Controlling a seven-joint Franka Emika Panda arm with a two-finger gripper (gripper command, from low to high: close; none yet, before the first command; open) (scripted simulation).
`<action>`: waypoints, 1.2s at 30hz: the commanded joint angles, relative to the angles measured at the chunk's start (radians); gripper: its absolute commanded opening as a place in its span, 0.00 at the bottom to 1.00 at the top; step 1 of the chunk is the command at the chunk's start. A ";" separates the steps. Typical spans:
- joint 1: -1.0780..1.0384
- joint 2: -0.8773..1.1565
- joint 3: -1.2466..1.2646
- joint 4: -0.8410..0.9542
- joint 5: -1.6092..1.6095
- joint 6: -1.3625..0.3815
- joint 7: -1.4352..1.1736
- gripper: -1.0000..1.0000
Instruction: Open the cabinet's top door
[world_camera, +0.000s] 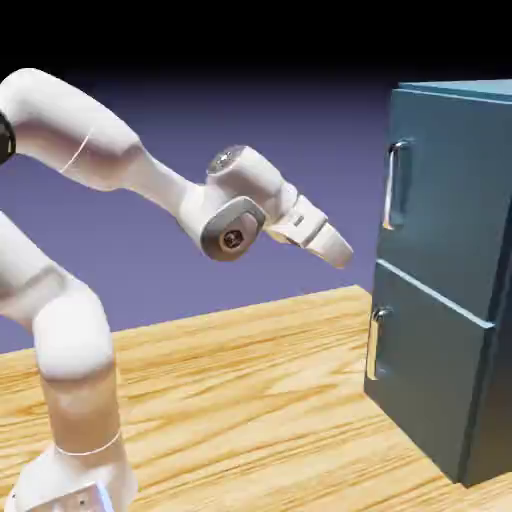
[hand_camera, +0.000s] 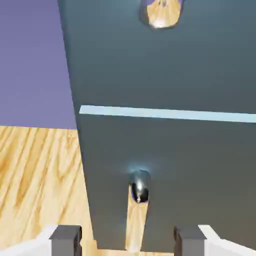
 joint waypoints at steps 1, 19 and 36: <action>-0.022 -0.013 0.019 0.005 0.044 -0.010 -0.024 0.50; -0.423 -0.243 0.360 0.093 0.827 -0.187 -0.465 0.50; -0.801 -0.460 0.681 0.176 1.566 -0.355 -0.881 0.50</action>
